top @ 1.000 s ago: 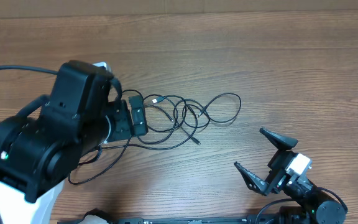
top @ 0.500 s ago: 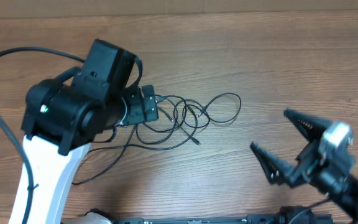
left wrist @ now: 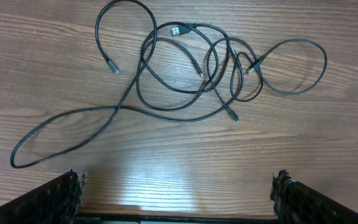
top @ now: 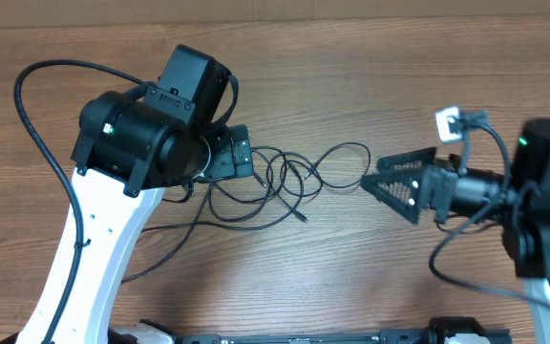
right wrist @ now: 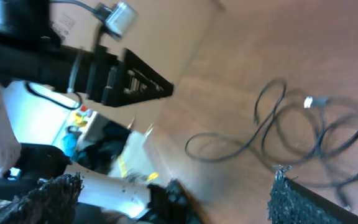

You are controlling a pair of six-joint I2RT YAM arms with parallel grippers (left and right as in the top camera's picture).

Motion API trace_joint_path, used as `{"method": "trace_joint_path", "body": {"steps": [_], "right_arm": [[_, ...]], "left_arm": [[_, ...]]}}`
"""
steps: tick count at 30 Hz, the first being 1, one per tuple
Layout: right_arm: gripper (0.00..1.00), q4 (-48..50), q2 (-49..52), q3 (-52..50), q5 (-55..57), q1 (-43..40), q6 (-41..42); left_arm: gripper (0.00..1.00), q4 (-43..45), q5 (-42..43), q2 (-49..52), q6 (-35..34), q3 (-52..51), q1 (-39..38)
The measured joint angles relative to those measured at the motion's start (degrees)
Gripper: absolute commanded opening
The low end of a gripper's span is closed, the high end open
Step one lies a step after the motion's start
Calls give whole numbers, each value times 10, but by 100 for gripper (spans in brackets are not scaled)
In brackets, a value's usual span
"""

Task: Untangle cables
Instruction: 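Move the right gripper toward the cable loops at center, then grasp a cable strand with the right gripper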

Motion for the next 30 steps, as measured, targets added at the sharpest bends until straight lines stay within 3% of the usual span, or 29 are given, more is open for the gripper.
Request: {"method": "trace_joint_path", "body": {"steps": [4,8,12,16,26,30], "right_arm": [[95,-28,40,0,68,60,20],[100,-76,73,17,240,175,57],[100,-163,138,103,412,272,76],[100,-209,206,177,509,292,85],[100,-169,304,192,522,292,91],[100,-131,319,189,508,292,90]], "left_arm": [[100,0,0,0,-12,-1,0],[100,0,0,0,-14,-1,0],[100,0,-3,0,-16,-1,0],[99,0,-5,0,-20,-1,13],[100,0,-9,0,-20,-8,143],[100,0,-16,0,-16,-28,162]]}}
